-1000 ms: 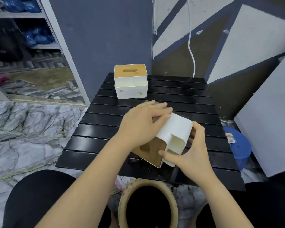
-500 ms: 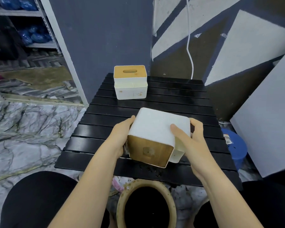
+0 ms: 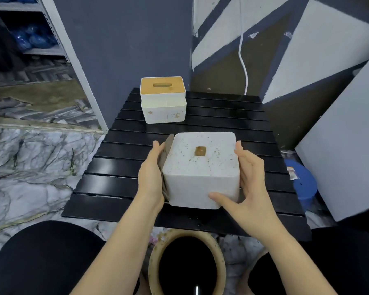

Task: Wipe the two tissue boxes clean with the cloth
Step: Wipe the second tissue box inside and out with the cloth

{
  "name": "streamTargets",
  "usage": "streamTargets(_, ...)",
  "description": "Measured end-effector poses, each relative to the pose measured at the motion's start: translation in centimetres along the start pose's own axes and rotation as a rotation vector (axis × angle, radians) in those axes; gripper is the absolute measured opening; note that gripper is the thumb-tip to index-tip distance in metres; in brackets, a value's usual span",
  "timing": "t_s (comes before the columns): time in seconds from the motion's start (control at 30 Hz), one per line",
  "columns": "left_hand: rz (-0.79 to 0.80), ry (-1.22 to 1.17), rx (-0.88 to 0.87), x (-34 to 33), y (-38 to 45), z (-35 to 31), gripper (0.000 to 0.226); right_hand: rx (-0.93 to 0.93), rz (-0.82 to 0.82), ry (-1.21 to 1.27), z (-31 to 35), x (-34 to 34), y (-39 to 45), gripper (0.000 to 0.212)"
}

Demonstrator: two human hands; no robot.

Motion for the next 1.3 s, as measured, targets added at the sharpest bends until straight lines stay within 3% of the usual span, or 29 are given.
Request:
streamTargets(0.07,-0.052,0.044,-0.028,0.0,-0.3,0.7,0.032,0.01,-0.009,-0.036,-1.0,0.0,-0.5,0.108)
streamTargets(0.27,-0.171,0.175,-0.19,-0.3,-0.3,2.3,0.033,-0.033,-0.076,-0.051,-2.8,-0.6,-1.6,0.111)
streamTargets(0.43,-0.389,-0.001,-0.073,0.8,1.0,1.1,0.024,-0.004,-0.04,-0.061,-2.9,0.5,-1.3,0.123)
streamTargets(0.5,-0.386,-0.042,-0.116,0.8,1.4,-0.7,0.025,-0.011,-0.017,-0.076,-3.0,1.3,-0.7,0.132)
streamTargets(0.57,-0.306,0.019,-0.267,-0.2,1.1,-2.4,0.029,-0.043,0.026,-0.073,-3.4,2.1,0.4,0.141)
streamTargets(0.63,-0.147,0.172,-0.46,-2.2,-0.3,-3.5,0.034,-0.096,0.104,-0.063,-3.8,2.7,1.8,0.151)
streamTargets(0.73,0.174,0.74,-0.744,-5.3,-1.9,-2.2,0.056,-0.147,0.25,-0.074,-4.2,2.8,3.4,0.161)
streamTargets(0.8,0.285,1.271,-0.755,-6.0,-1.5,0.3,0.066,-0.154,0.306,-0.072,-4.4,2.7,3.7,0.165)
streamTargets(0.87,0.268,1.547,-0.667,-5.6,-1.0,2.0,0.073,-0.166,0.34,-0.056,-4.6,2.5,3.5,0.168)
streamTargets(1.0,0.15,1.462,-0.812,-5.8,-1.4,2.0,0.076,-0.186,0.348,-0.022,-5.0,1.9,2.8,0.171)
streamTargets(1.2,0.036,1.645,-0.667,-7.4,0.0,3.8,0.097,-0.165,0.273,0.02,-5.3,1.3,2.9,0.161)
streamTargets(1.3,0.032,1.644,-0.656,-8.8,0.1,4.4,0.086,-0.159,0.252,0.067,-5.5,1.1,2.9,0.157)
Point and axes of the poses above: each hand's wrist, its own y-axis towards the middle knuckle, its own x-axis out of the back of the hand, z = x × y, the point moved 3 cm from there along y, towards the middle knuckle, and after that the axes turned 5 degrees about -y, right-handed, at the moved point
